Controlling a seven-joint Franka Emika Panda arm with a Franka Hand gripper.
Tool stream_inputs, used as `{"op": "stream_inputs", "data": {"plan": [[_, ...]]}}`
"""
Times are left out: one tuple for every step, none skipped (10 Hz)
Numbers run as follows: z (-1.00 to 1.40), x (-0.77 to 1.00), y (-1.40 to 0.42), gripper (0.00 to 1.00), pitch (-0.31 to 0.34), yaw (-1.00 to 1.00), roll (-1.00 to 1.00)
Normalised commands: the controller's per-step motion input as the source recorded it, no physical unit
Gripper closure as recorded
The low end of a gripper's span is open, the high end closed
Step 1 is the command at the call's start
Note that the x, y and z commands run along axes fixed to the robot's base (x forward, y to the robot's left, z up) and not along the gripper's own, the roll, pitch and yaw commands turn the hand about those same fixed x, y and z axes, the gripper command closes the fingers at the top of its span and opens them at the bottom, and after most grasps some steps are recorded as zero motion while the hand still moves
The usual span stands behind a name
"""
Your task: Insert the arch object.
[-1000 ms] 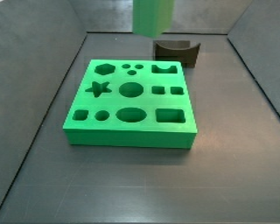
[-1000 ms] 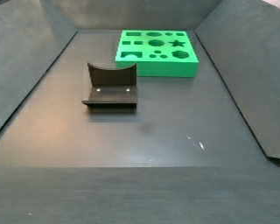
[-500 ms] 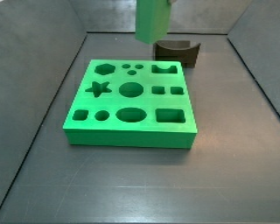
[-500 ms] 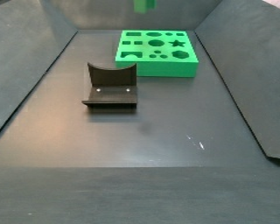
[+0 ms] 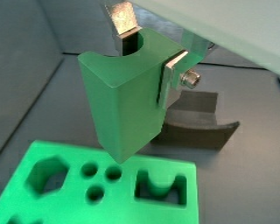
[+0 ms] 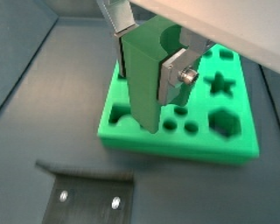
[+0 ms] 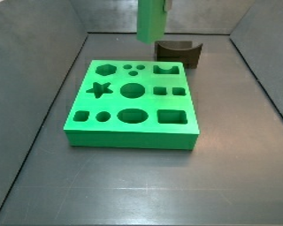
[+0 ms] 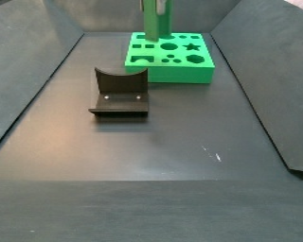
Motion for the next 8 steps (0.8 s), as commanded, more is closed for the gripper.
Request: {"op": "stream_inputs", "data": {"plan": [[-0.28, 0.15, 0.07, 1.00, -0.073, -0.95, 0.00], [-0.26, 0.09, 0.03, 1.00, -0.120, -0.97, 0.00], [-0.25, 0.08, 0.00, 1.00, -0.156, -0.96, 0.00], [-0.29, 0.05, 0.00, 1.00, -0.154, -0.97, 0.00], [-0.29, 0.09, 0.00, 1.00, -0.143, -0.97, 0.00], [-0.27, 0.35, 0.00, 1.00, -0.116, -0.77, 0.00], [-0.24, 0.62, -0.07, 1.00, -0.024, -0.49, 0.00], [-0.25, 0.61, -0.29, 1.00, 0.000, -0.40, 0.00]]}}
